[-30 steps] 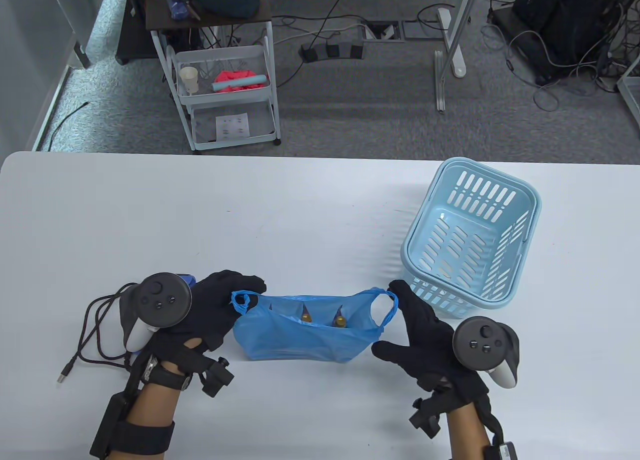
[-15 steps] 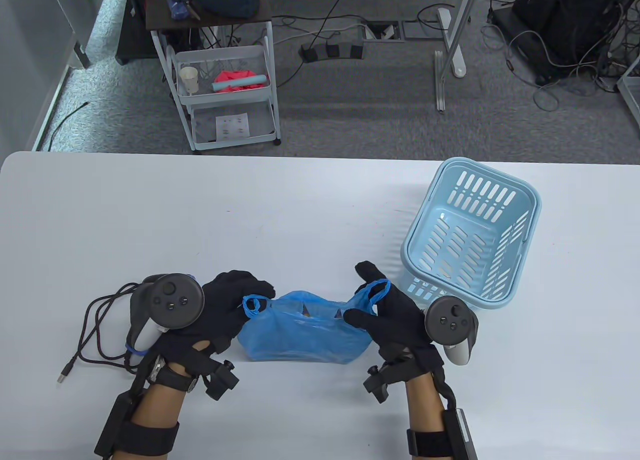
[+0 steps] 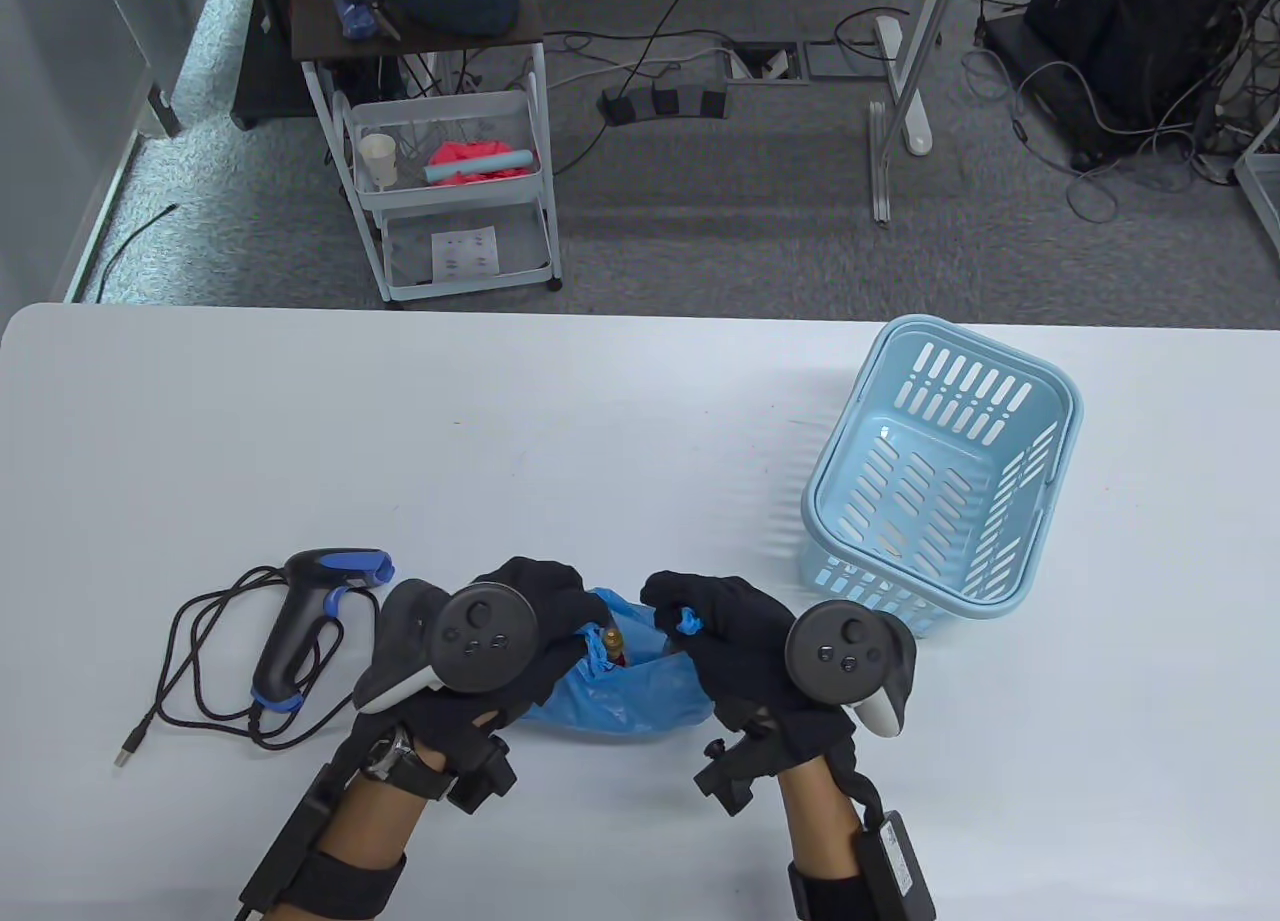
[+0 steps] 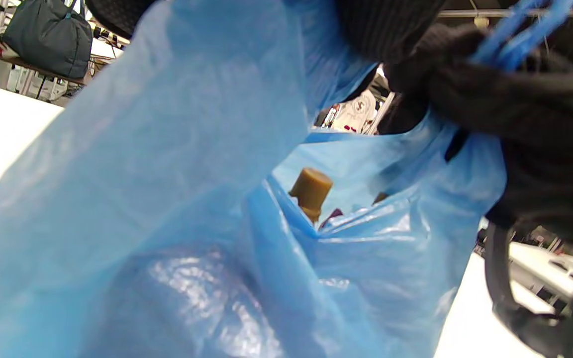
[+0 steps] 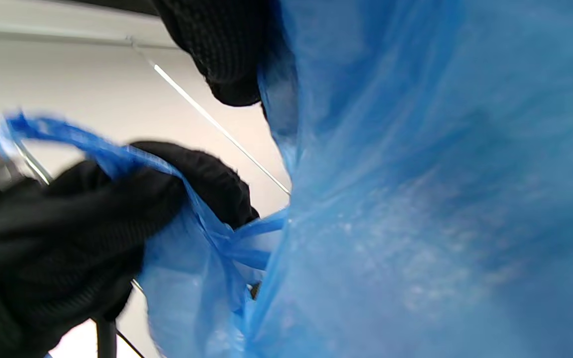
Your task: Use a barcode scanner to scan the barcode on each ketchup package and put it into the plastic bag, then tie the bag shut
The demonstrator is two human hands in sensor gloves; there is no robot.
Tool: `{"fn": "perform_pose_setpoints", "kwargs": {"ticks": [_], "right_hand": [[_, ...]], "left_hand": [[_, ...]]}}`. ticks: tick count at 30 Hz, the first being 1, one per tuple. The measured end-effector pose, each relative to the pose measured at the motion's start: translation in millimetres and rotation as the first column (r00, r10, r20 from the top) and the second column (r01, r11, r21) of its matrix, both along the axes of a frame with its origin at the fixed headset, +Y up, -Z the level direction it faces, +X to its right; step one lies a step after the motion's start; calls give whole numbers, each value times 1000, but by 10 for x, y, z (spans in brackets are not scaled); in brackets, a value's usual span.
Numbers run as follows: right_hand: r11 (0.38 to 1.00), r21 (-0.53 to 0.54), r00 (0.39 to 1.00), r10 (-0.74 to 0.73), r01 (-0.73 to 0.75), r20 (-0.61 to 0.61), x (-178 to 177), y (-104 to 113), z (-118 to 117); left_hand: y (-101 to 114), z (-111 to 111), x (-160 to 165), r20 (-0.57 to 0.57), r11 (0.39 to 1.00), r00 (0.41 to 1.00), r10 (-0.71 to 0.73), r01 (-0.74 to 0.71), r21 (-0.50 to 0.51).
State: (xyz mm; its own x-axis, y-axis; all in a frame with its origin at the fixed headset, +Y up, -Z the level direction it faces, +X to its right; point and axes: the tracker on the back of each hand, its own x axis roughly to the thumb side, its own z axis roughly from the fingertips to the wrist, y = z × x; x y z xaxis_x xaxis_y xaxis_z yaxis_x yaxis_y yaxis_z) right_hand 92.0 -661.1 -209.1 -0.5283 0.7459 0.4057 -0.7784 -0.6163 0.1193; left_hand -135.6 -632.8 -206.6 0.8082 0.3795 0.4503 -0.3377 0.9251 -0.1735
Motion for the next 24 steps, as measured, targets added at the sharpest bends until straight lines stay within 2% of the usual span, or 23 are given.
{"fn": "perform_pose_setpoints", "kwargs": {"ticks": [7,10,15,18,21,24], "right_hand": [[971,109,970,195,-212,148,-216,8,82],[943,124,947,290,-308,142,-287,32,108],[902,130,911,411,-412,38,-353,87,142],[898,102,896,436,-427,-82,-374,99,136],[932,60,915,364,-359,-173,-331,87,104],[974,-29,942,208,-223,-264,-239,56,55]], "left_hand": [[22,63,233,-4,982,987,-160,159,97],[29,68,279,-23,974,981,-193,195,115],[56,51,312,-46,965,971,-235,239,110],[77,42,326,-48,964,968,-245,249,98],[94,48,341,-46,956,961,-274,277,97],[105,56,353,-41,954,959,-282,285,96]]}}
